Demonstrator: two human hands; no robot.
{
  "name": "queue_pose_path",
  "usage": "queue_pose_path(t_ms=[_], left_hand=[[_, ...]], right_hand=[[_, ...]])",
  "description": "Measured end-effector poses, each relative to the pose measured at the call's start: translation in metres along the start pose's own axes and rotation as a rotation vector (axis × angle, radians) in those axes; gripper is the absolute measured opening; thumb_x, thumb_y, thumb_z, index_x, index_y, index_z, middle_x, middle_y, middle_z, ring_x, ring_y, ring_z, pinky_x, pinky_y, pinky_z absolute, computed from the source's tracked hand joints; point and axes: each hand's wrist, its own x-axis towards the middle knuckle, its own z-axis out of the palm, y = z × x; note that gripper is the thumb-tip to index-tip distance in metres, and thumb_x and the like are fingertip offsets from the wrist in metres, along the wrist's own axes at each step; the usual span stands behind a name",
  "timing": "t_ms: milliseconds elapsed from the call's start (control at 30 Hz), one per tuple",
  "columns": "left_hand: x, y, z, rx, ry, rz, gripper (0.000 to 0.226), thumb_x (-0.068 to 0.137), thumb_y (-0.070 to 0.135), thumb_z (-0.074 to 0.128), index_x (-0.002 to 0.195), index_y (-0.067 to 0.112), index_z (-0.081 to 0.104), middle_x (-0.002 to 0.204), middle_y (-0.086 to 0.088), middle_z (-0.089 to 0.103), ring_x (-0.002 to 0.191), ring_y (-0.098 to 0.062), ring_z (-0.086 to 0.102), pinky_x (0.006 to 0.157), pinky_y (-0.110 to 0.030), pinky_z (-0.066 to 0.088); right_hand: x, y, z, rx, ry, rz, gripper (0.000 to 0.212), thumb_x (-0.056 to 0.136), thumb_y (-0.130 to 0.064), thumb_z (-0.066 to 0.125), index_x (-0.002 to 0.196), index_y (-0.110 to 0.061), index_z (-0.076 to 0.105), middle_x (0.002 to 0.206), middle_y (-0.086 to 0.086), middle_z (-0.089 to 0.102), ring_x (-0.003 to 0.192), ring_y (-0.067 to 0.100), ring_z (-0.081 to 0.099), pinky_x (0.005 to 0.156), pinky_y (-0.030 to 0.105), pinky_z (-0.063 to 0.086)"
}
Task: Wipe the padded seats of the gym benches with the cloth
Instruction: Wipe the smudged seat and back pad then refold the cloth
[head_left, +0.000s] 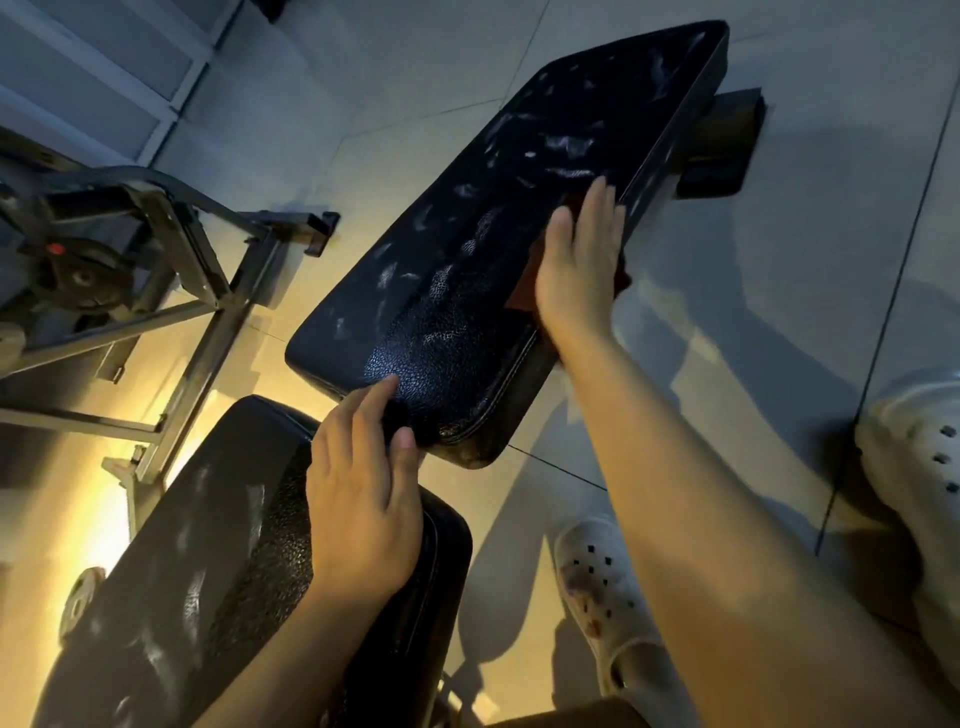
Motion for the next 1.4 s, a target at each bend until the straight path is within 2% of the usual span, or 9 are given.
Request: queue_pose_path(t_ms=[233,433,533,733,833,967,1133,1300,1400], left_hand=[[0.003,0.000,0.001,-0.013,0.014,-0.028,0.058,0.097,0.047,0.022,0.144,0.019,0.040,0.141,-0.003,0.043,0.131,-0.017,0.034,0.104,-0.030,0.022],[0.001,0.001,0.000,-0.013,0.010,-0.017,0.056,0.097,0.045,0.024,0.143,0.018,0.041,0.140,-0.003,0.046,0.131,-0.018,0.036,0.104,-0.030,0.023],[-0.002,0.000,-0.001,-0.013,0.009,0.002,0.055,0.098,0.044,0.025,0.143,0.016,0.041,0.138,-0.004,0.048,0.130,-0.018,0.037,0.106,-0.029,0.023],[0.000,-0.001,-0.002,-0.016,0.022,0.041,0.051,0.100,0.040,0.027,0.141,0.013,0.043,0.133,-0.006,0.050,0.125,-0.011,0.038,0.103,-0.017,0.020],[0.002,-0.002,-0.001,-0.036,0.012,0.028,0.050,0.100,0.039,0.027,0.141,0.015,0.043,0.135,-0.004,0.049,0.126,-0.017,0.040,0.104,-0.027,0.025],[0.005,0.000,0.000,-0.067,0.022,0.026,0.049,0.101,0.039,0.026,0.141,0.018,0.043,0.136,-0.002,0.048,0.127,-0.016,0.040,0.102,-0.033,0.028],[0.003,0.002,0.000,-0.076,0.037,-0.019,0.051,0.100,0.044,0.023,0.143,0.023,0.040,0.139,0.002,0.046,0.130,-0.012,0.036,0.103,-0.032,0.025],[0.004,0.003,0.000,-0.078,0.024,-0.031,0.052,0.099,0.046,0.023,0.145,0.025,0.037,0.141,0.003,0.044,0.132,-0.013,0.036,0.107,-0.045,0.031],[0.003,0.002,0.000,-0.091,0.031,-0.041,0.053,0.099,0.046,0.024,0.145,0.024,0.037,0.141,0.002,0.044,0.132,-0.013,0.037,0.108,-0.050,0.033]], right_hand=[[-0.016,0.000,0.001,0.098,0.036,0.115,0.057,0.107,-0.028,0.028,0.157,-0.015,0.004,0.165,0.004,-0.006,0.151,0.019,-0.001,0.123,0.037,0.006],[-0.139,0.002,0.026,0.241,-0.044,0.036,0.063,0.104,-0.043,0.026,0.154,-0.024,-0.007,0.162,-0.008,-0.012,0.147,0.001,-0.009,0.119,0.021,0.001],[-0.180,0.002,0.036,0.304,-0.061,0.010,0.063,0.097,-0.056,0.021,0.147,-0.036,-0.012,0.160,-0.014,-0.013,0.146,-0.005,-0.010,0.122,0.024,0.004],[-0.121,-0.006,0.024,0.255,-0.003,0.079,0.065,0.102,-0.048,0.025,0.152,-0.022,-0.008,0.163,-0.005,-0.009,0.148,0.002,-0.006,0.122,0.025,0.001],[-0.040,0.000,0.004,0.207,0.015,0.154,0.063,0.106,-0.036,0.026,0.155,-0.008,-0.001,0.164,0.008,-0.003,0.151,0.016,-0.001,0.123,0.031,0.001],[0.004,0.008,-0.005,0.208,0.011,0.225,0.061,0.107,-0.035,0.026,0.156,-0.012,-0.001,0.165,0.006,-0.003,0.151,0.020,0.001,0.121,0.034,0.005],[-0.070,0.004,0.007,0.212,-0.008,0.137,0.060,0.107,-0.034,0.027,0.157,-0.013,0.001,0.165,0.003,0.001,0.150,0.012,0.003,0.116,0.020,0.005],[-0.182,0.018,0.031,0.303,-0.050,-0.054,0.060,0.104,-0.039,0.028,0.156,-0.021,0.004,0.164,0.001,0.010,0.150,0.012,0.011,0.121,0.042,0.021],[-0.191,0.022,0.031,0.304,-0.078,-0.051,0.059,0.102,-0.041,0.027,0.154,-0.027,0.003,0.164,-0.002,0.008,0.150,0.007,0.011,0.119,0.021,0.021]])
